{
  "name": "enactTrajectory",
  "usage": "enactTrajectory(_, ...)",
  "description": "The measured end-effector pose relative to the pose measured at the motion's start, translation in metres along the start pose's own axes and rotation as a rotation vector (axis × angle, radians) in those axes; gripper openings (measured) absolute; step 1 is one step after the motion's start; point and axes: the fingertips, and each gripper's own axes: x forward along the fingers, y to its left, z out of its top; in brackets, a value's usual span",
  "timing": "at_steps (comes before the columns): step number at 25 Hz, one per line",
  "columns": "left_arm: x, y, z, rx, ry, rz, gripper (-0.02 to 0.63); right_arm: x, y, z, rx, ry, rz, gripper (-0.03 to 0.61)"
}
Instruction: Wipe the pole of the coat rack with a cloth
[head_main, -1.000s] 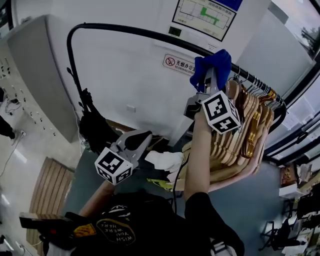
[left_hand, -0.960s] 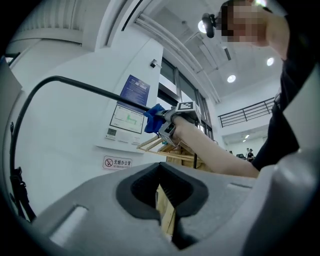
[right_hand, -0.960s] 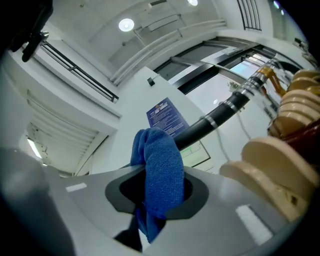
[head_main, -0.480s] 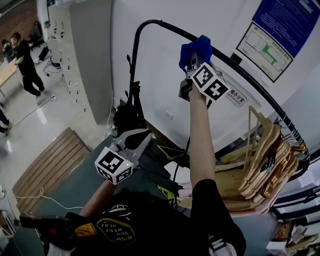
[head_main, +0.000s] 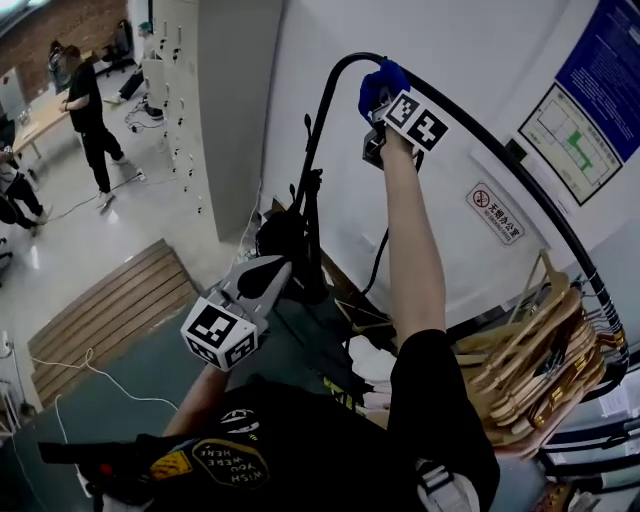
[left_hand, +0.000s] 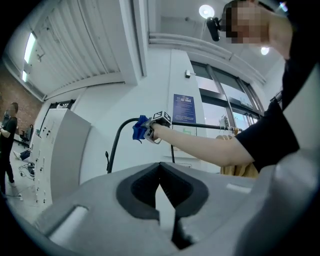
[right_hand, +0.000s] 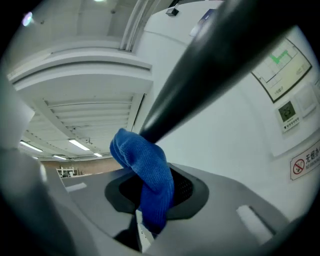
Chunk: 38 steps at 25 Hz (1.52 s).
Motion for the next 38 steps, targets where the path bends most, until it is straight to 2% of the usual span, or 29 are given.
enactTrajectory(4, 0.016, -0.006, -0.002, -0.018, 0.005, -0.059, 0.002, -0.043, -0.022, 0.014, 0.055, -0.072, -0.015, 0.084)
enactTrajectory(10, 0.067, -0.055, -0.013, -0.033, 0.025, -0.287, 0.002, -0.175, -0.083, 0.050, 0.027, -0.225, -0.122, 0.084)
enactTrajectory(13, 0.088, -0.091, -0.017, -0.036, 0.022, -0.404, 0.002, -0.252, -0.120, 0.070, 0.019, -0.308, -0.203, 0.084)
enactTrajectory(17, 0.110, -0.142, -0.025, -0.052, 0.035, -0.542, 0.002, -0.348, -0.168, 0.096, 0.002, -0.405, -0.357, 0.084)
enactTrajectory(20, 0.118, -0.170, -0.032, -0.055, 0.050, -0.613, 0.002, -0.403, -0.195, 0.109, 0.013, -0.488, -0.457, 0.084)
enactTrajectory(22, 0.122, -0.181, -0.035, -0.051, 0.056, -0.639, 0.002, -0.422, -0.204, 0.114, 0.026, -0.517, -0.481, 0.083)
enactTrajectory(25, 0.127, -0.184, -0.038, -0.040, 0.054, -0.633, 0.002, -0.421, -0.203, 0.113, 0.033, -0.509, -0.457, 0.081)
enactTrajectory(29, 0.126, -0.163, -0.033, -0.014, 0.041, -0.557, 0.002, -0.388, -0.186, 0.105, 0.033, -0.466, -0.374, 0.078)
enactTrajectory(38, 0.089, -0.062, 0.002, 0.055, -0.034, -0.224, 0.002, -0.207, -0.088, 0.061, 0.032, -0.253, -0.037, 0.080)
